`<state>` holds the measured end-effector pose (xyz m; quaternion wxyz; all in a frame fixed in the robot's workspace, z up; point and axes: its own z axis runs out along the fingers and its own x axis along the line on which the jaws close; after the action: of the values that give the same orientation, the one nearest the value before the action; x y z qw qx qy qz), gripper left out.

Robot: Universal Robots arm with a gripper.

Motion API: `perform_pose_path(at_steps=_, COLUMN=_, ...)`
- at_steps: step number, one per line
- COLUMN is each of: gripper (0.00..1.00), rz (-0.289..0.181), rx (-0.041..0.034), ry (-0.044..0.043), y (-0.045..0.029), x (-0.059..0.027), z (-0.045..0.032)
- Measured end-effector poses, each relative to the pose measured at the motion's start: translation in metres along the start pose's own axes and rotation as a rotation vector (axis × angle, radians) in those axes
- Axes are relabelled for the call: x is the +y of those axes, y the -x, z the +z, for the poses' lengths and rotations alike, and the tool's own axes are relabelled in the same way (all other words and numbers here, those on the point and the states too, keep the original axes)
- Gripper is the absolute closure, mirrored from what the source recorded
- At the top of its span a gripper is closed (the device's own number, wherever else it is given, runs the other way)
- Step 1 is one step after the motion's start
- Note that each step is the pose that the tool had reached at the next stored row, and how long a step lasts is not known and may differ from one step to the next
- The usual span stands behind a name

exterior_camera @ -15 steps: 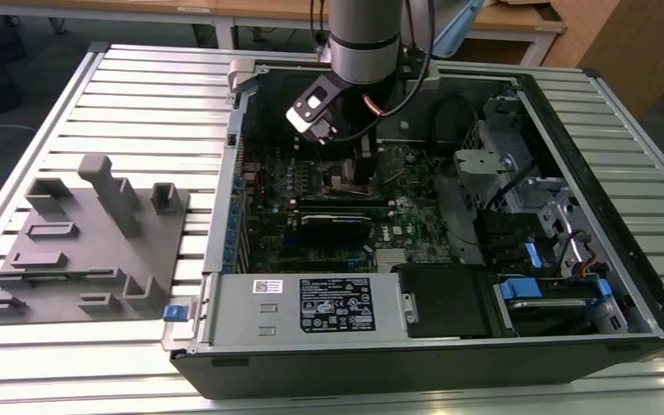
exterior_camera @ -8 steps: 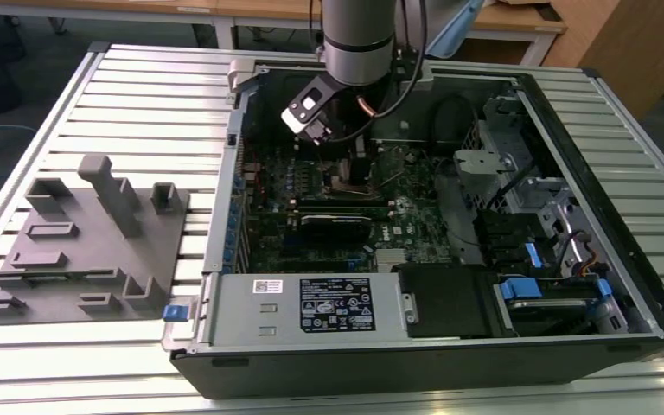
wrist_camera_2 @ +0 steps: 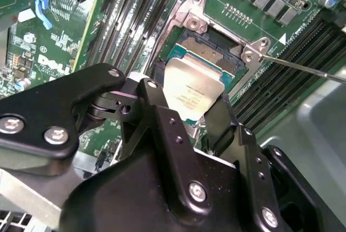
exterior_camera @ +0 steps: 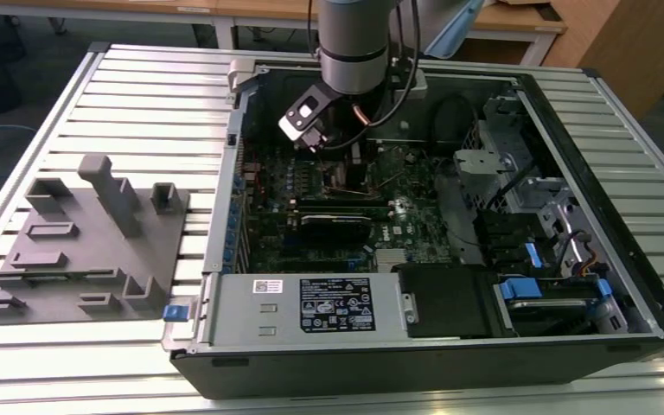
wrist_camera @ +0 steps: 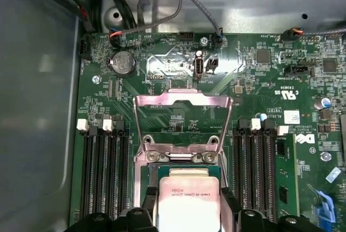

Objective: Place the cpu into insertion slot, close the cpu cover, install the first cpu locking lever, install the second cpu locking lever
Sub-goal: 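Place the cpu into insertion slot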

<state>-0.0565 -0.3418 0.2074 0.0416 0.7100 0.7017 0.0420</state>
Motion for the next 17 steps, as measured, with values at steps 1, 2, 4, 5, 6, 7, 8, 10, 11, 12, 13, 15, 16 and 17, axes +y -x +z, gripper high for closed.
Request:
perform_pose_path(at_steps=1, gripper=0.46, rz=0.0, rx=-0.0001, ry=0.0, y=0.0, x=-0.0002, z=0.0006)
perform_pose_path(at_steps=2, gripper=0.46, rz=0.0, rx=0.0, ry=0.0, y=0.0, x=-0.0006, z=0.0012)
perform_pose_path(at_steps=4, gripper=0.46, rz=0.0, rx=-0.0001, ry=0.0, y=0.0, x=-0.0013, z=0.0025)
perform_pose_path(at_steps=5, gripper=0.46, rz=0.0, rx=-0.0001, ry=-0.0001, y=-0.0001, x=-0.0016, z=0.0035)
perform_pose_path(at_steps=6, gripper=0.46, rz=0.0, rx=0.0, ry=0.0, y=-0.0001, x=-0.0018, z=0.0043)
perform_pose_path(at_steps=7, gripper=0.46, rz=0.0, rx=0.0, ry=0.0, y=-0.0002, x=-0.0018, z=0.0049)
perform_pose_path(at_steps=8, gripper=0.46, rz=0.0, rx=-0.0001, ry=0.0, y=-0.0003, x=-0.0019, z=0.0051)
perform_pose_path(at_steps=10, gripper=0.46, rz=0.0, rx=-0.0001, ry=-0.0001, y=-0.0008, x=-0.002, z=0.0053)
perform_pose_path(at_steps=11, gripper=0.46, rz=0.0, rx=-0.0003, ry=-0.0002, y=-0.0012, x=-0.002, z=0.0053)
perform_pose_path(at_steps=12, gripper=0.46, rz=0.0, rx=-0.0001, ry=-0.0001, y=-0.0017, x=-0.002, z=0.0054)
perform_pose_path(at_steps=13, gripper=0.46, rz=0.0, rx=-0.0001, ry=-0.0001, y=-0.0021, x=-0.002, z=0.0054)
perform_pose_path(at_steps=15, gripper=0.46, rz=0.0, rx=0.0, ry=0.0001, y=-0.0027, x=-0.0021, z=0.006)
perform_pose_path(at_steps=16, gripper=0.46, rz=0.0, rx=0.0, ry=0.0, y=-0.003, x=-0.0021, z=0.0065)
perform_pose_path(at_steps=17, gripper=0.46, rz=0.0, rx=0.0, ry=0.0, y=-0.0033, x=-0.0023, z=0.0072)
